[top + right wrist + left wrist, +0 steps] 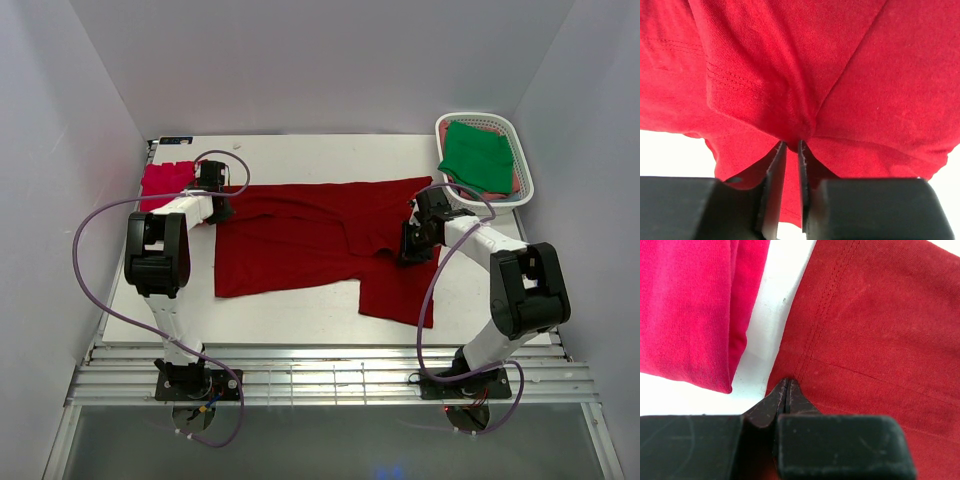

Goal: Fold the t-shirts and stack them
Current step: Fold the tshirt

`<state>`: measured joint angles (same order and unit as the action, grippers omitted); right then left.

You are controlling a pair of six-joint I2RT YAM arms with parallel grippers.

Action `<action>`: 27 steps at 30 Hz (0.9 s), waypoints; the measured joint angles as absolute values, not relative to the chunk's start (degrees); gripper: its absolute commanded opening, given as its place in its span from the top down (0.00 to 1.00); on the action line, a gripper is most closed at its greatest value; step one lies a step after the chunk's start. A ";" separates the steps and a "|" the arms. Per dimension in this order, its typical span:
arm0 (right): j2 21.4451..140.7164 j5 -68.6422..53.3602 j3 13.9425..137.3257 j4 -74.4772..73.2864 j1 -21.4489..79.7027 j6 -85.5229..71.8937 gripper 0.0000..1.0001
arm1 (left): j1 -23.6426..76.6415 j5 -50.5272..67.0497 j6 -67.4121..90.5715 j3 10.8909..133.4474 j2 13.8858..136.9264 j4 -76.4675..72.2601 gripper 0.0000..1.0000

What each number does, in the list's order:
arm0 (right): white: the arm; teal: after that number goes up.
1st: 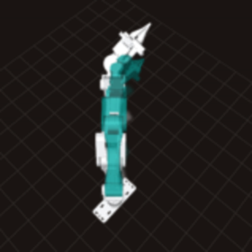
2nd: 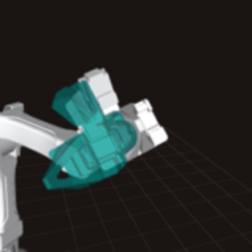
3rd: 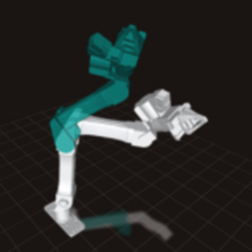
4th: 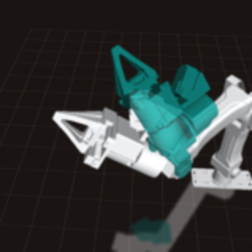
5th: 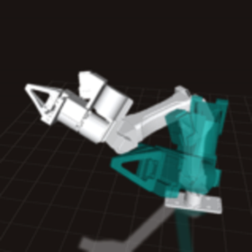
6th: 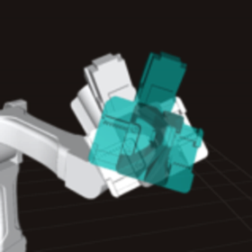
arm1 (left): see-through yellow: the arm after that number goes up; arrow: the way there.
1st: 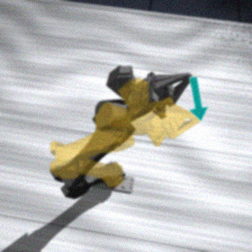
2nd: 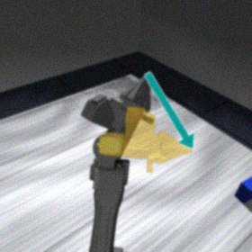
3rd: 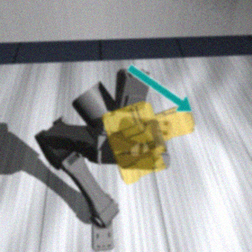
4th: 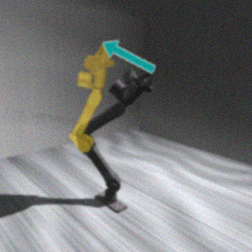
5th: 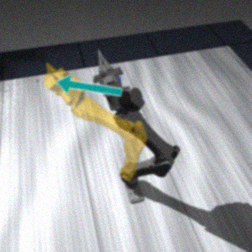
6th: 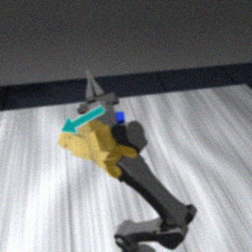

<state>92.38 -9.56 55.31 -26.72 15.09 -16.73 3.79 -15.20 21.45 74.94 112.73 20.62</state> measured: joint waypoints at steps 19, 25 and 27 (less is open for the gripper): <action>92.68 -5.32 54.41 -25.61 18.24 -14.90 0.89 | 15.42 4.43 30.00 82.26 99.74 21.93 0.67; 91.39 -3.49 54.39 -25.71 18.92 -14.09 0.89 | 27.11 8.80 35.35 82.30 102.69 19.92 0.66; 91.13 -3.16 54.35 -25.67 18.92 -14.04 0.89 | 30.13 10.15 36.53 81.65 105.60 18.87 0.60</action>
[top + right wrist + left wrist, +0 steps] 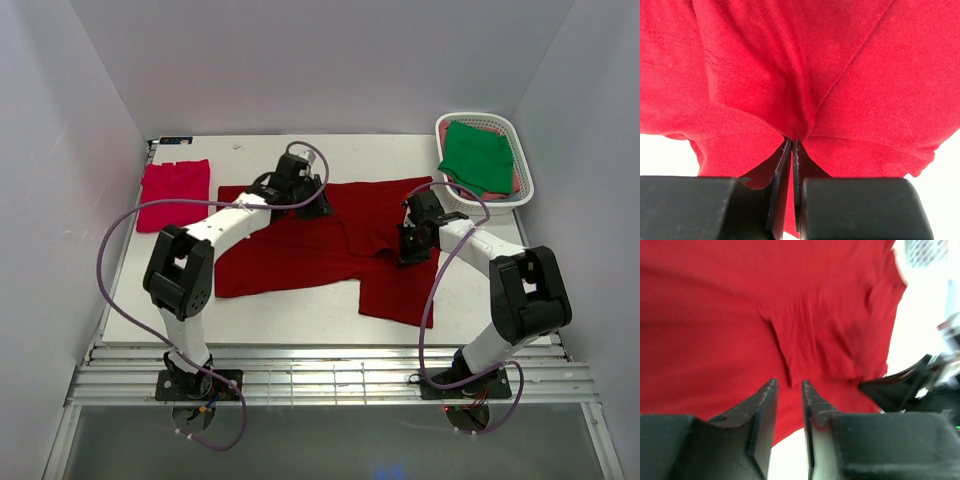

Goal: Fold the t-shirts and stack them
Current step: Fold the tshirt

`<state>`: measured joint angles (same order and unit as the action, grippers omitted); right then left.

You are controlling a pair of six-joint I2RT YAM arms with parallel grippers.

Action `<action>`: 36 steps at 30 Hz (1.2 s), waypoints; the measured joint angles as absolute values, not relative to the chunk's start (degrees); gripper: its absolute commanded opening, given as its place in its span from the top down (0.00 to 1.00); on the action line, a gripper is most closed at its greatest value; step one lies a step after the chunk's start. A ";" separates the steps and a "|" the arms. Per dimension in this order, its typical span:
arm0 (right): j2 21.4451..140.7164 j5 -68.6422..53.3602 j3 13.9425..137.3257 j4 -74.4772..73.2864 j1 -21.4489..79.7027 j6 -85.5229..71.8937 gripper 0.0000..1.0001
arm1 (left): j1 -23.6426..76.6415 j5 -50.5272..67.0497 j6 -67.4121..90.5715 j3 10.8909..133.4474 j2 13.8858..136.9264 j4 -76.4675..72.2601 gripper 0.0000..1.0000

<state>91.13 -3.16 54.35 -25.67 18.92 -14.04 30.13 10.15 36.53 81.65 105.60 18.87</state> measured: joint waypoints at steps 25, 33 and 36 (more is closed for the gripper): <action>90.56 -3.22 51.40 -24.95 18.90 -14.37 0.89 | 39.00 9.39 40.21 84.14 120.88 14.96 0.55; 90.56 -3.42 51.09 -24.88 18.90 -14.35 0.89 | 39.44 8.29 40.45 84.16 120.88 14.83 0.56; 90.56 -3.42 51.09 -24.88 18.90 -14.35 0.89 | 39.51 7.88 40.47 84.42 121.08 15.35 0.56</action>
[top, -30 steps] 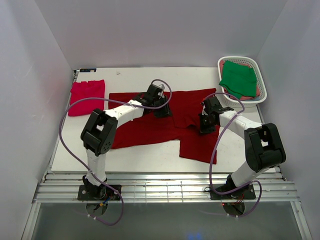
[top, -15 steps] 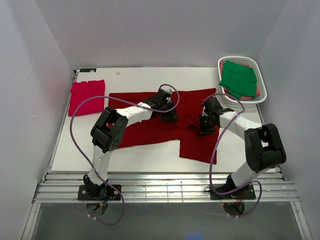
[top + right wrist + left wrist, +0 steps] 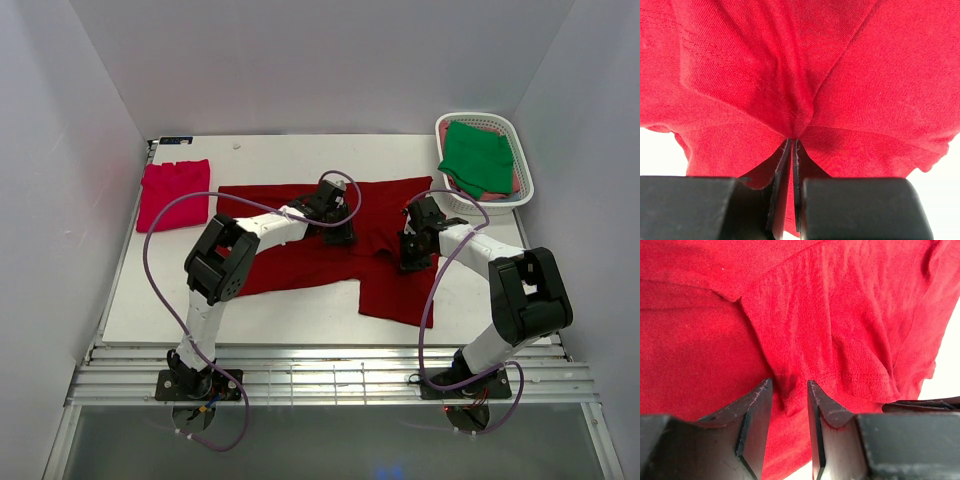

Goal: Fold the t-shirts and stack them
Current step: Fold the tshirt

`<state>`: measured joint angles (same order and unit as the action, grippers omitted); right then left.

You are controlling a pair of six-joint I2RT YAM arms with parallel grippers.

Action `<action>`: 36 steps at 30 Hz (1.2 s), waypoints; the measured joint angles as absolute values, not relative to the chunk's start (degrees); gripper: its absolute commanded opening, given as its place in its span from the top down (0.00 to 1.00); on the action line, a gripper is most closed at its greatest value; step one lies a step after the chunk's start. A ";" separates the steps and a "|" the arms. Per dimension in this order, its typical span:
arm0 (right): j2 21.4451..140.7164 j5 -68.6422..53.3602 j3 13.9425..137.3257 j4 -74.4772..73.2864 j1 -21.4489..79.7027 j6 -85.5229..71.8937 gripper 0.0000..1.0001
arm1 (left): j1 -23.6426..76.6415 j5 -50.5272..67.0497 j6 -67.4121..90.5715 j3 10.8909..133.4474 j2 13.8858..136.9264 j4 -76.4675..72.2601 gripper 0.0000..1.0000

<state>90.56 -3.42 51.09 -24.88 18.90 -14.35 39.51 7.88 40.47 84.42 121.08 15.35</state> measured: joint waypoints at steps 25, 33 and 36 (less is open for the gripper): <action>90.41 0.25 52.16 -26.79 18.90 -14.26 0.89 | 39.51 7.92 41.69 84.84 121.51 16.69 0.90; 87.18 5.54 57.84 -30.61 18.90 -12.88 0.89 | 39.51 6.85 41.15 84.82 120.46 18.00 0.90; 86.13 6.44 58.70 -31.14 18.90 -12.60 0.89 | 39.51 6.59 41.15 84.77 119.68 18.22 0.90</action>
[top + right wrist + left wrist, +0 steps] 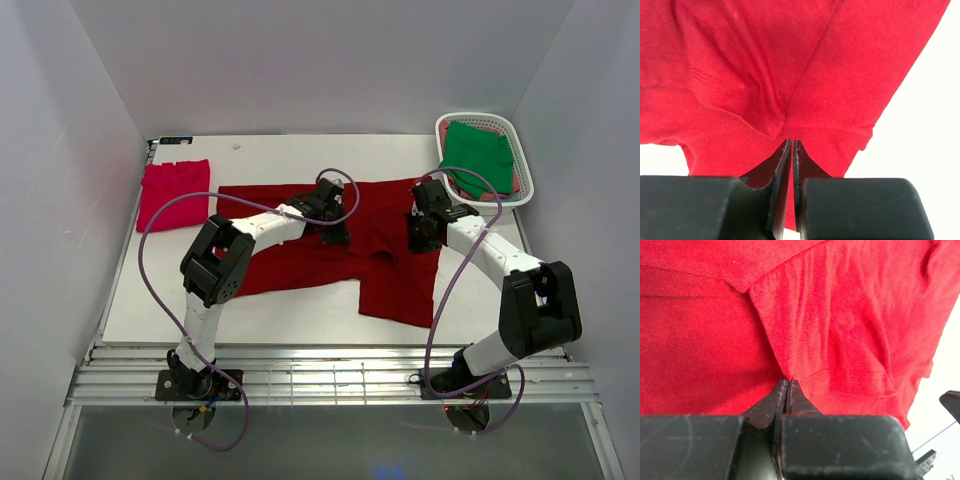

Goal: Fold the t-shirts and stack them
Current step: Fold the tshirt

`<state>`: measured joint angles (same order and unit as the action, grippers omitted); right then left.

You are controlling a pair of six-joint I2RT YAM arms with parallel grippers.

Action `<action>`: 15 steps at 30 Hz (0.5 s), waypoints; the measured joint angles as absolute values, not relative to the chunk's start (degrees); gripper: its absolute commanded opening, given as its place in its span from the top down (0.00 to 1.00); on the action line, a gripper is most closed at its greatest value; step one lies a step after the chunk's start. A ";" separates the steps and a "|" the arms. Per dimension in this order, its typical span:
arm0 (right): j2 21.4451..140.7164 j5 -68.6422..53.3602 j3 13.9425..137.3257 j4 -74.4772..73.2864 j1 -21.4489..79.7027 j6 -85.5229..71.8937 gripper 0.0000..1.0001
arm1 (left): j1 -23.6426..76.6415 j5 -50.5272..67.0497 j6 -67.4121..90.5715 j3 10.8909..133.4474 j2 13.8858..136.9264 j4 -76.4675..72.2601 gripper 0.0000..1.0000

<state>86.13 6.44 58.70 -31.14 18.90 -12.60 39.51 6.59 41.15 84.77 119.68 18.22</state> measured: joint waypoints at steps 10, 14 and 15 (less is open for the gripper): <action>85.93 7.22 57.21 -31.81 18.90 -12.40 0.89 | 39.51 6.15 41.15 83.55 117.12 19.70 0.91; 85.91 7.42 56.77 -32.05 18.90 -12.40 0.89 | 39.51 5.30 41.12 82.70 115.81 20.32 0.90; 85.91 7.44 56.77 -32.05 18.90 -12.40 0.89 | 39.51 5.17 41.12 82.46 115.48 20.34 0.90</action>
